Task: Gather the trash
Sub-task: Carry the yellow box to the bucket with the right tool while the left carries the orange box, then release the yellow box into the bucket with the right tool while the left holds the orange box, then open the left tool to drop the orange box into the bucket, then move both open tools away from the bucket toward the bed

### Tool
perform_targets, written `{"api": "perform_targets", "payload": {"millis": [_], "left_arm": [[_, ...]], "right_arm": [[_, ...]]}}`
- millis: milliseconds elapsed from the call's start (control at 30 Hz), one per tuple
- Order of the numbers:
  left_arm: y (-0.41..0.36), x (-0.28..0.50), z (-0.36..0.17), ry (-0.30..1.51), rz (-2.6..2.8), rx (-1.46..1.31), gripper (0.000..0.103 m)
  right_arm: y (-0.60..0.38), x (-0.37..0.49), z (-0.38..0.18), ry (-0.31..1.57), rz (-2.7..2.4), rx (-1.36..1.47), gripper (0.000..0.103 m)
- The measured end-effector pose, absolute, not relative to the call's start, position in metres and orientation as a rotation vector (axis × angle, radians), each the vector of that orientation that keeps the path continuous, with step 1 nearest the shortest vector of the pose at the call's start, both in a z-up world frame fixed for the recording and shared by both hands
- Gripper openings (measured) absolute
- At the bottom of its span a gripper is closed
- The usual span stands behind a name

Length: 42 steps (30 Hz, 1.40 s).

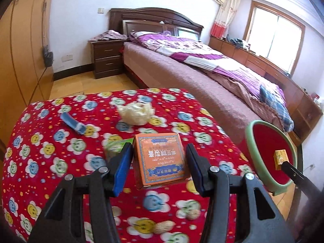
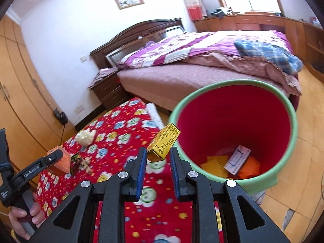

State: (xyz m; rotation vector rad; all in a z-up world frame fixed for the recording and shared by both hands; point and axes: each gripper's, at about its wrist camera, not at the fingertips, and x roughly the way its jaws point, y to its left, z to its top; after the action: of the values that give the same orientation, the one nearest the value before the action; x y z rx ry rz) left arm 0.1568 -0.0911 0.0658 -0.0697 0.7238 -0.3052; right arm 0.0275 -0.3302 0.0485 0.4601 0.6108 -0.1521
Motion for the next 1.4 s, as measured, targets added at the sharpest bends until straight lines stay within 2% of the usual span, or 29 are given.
{"api": "perform_targets", "payload": {"millis": [1000,1400], "left_arm": [[-0.287,0.132,0.068,0.755,-0.702,0.013,0.054],[-0.314,0.130,0.068,0.745,-0.728,0.025,0.054]], "right_arm": [[-0.429,-0.020,0.032,0.541,-0.304,0.531,0.028],[-0.442,-0.027,0.021,0.588,-0.279,0.539,0.028]]}}
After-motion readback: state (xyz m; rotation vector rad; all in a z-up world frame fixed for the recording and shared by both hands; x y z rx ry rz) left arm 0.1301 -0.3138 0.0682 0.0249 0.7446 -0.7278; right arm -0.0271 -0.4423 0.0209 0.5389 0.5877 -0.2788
